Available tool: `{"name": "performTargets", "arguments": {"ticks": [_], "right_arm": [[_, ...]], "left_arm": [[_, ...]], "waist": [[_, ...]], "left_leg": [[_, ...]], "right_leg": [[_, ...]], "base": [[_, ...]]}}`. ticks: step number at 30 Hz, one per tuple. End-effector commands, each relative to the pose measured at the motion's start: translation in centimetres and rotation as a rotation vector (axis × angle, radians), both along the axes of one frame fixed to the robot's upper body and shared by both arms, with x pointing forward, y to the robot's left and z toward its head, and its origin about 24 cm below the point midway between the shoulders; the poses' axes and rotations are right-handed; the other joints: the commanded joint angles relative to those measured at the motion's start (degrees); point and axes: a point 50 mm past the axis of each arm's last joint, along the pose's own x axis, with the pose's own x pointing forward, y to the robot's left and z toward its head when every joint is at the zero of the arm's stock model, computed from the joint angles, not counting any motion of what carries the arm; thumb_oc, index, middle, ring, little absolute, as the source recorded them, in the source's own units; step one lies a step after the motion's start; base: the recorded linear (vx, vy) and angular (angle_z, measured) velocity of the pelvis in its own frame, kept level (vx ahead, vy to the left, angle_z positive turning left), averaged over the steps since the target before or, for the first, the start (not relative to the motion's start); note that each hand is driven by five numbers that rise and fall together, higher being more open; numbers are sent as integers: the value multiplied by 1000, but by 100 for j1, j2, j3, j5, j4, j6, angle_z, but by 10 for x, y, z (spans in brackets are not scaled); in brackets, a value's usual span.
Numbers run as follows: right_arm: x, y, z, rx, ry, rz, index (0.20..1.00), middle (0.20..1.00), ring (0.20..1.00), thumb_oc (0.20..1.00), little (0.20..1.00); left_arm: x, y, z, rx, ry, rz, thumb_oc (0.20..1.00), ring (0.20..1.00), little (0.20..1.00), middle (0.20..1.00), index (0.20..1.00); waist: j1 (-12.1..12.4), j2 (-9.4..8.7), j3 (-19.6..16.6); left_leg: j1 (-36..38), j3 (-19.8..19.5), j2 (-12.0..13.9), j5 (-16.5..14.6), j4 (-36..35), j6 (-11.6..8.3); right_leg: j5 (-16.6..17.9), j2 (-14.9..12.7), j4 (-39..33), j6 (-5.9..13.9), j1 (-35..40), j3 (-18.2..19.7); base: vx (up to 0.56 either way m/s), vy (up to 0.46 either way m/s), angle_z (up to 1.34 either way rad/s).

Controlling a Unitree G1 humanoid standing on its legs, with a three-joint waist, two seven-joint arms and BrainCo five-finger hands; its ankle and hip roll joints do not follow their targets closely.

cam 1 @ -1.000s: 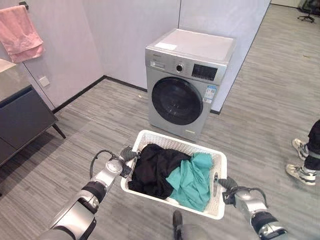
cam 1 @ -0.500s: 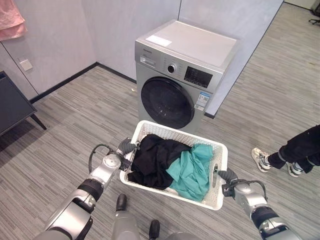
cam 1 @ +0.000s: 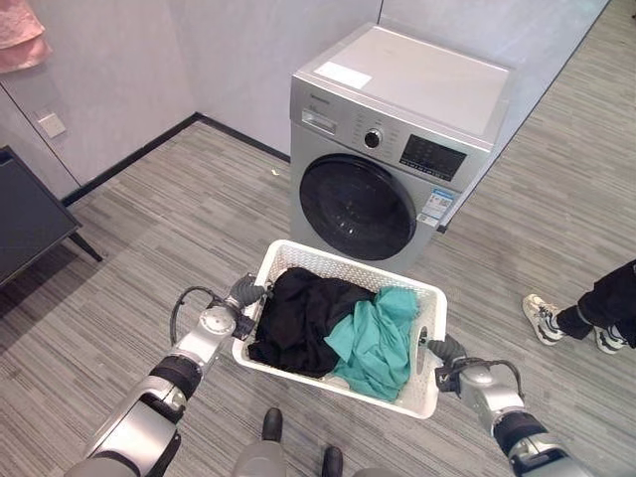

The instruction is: Grab the laundry basket,head to the washer,open it,put in the laundry and shut it.

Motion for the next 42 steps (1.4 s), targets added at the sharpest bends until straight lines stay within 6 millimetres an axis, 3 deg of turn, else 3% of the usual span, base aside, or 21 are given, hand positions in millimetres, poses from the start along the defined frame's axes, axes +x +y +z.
{"name": "performTargets", "arguments": {"ticks": [1, 19, 20, 23, 27, 33, 36, 37, 42], "right_arm": [[17, -16, 41, 77, -280, -13, 200, 200, 200, 200, 200], [5, -28, 41, 73, -307, -60, 200, 200, 200, 200, 200], [-66, -1, -56, -93, 230, 69, 200, 200, 200, 200, 200], [-69, -1, -57, -97, 239, 68, 200, 200, 200, 200, 200], [-67, -1, -56, -98, 229, 65, 200, 200, 200, 200, 200], [-46, 0, -35, -91, 82, 74, 200, 200, 200, 200, 200], [-34, -3, -18, -101, -12, 77, 200, 200, 200, 200, 200], [-25, -8, -3, -120, -81, 78, 200, 200, 200, 200, 200], [-3, -33, 42, -224, -240, 80, 200, 200, 200, 200, 200]], "left_arm": [[6, 10, 8, 3, -69, 60, 200, 200, 200, 200, 200], [2, 7, 4, -16, -72, 66, 200, 200, 200, 200, 200], [-71, -36, -102, 44, 298, 53, 200, 200, 200, 200, 200], [-76, -36, -106, 39, 317, 53, 200, 200, 200, 200, 200], [-78, -35, -107, 33, 318, 56, 200, 200, 200, 200, 200], [-75, -25, -99, 12, 274, 81, 200, 200, 200, 200, 200], [-74, -20, -94, -10, 245, 94, 200, 200, 200, 200, 200], [-74, -17, -90, -31, 224, 106, 200, 200, 200, 200, 200], [-51, -1, -49, -71, 41, 130, 200, 200, 200, 200, 200]], "waist": [[57, 185, -670], [-179, 252, -736], [-637, 823, -970], [-611, 834, -983], [-593, 845, -990], [-598, 801, -961], [-594, 768, -933], [-591, 741, -902], [-521, 551, -694]], "left_leg": [[-252, -151, 360, -549, 597, -190], [0, -72, 275, -706, 455, -106], [156, 1405, 347, -627, 50, -246], [184, 1371, 339, -623, 25, -248], [186, 1336, 325, -624, 20, -254], [163, 1309, 316, -624, 20, -251], [142, 1295, 314, -629, 20, -242], [120, 1283, 314, -641, 20, -234], [-203, 1142, 291, -758, 386, -204]], "right_leg": [[-27, -823, 414, 794, -361, -132], [-14, -923, 441, 880, -383, -100], [108, -951, -9, 765, -556, -833], [115, -954, -9, 765, -538, -849], [117, -962, -9, 763, -505, -904], [150, -962, -9, 768, -527, -909], [166, -957, -9, 770, -554, -898], [178, -956, -9, 775, -587, -896], [251, -1038, -9, 815, -685, -895]], "base": [[34, 57, -6], [15, 20, -3], [0, 0, 0], [0, 1, -1], [-4, 5, -6], [-7, 5, 10], [0, 0, 0], [-30, 41, -2], [-64, 45, 6]]}}
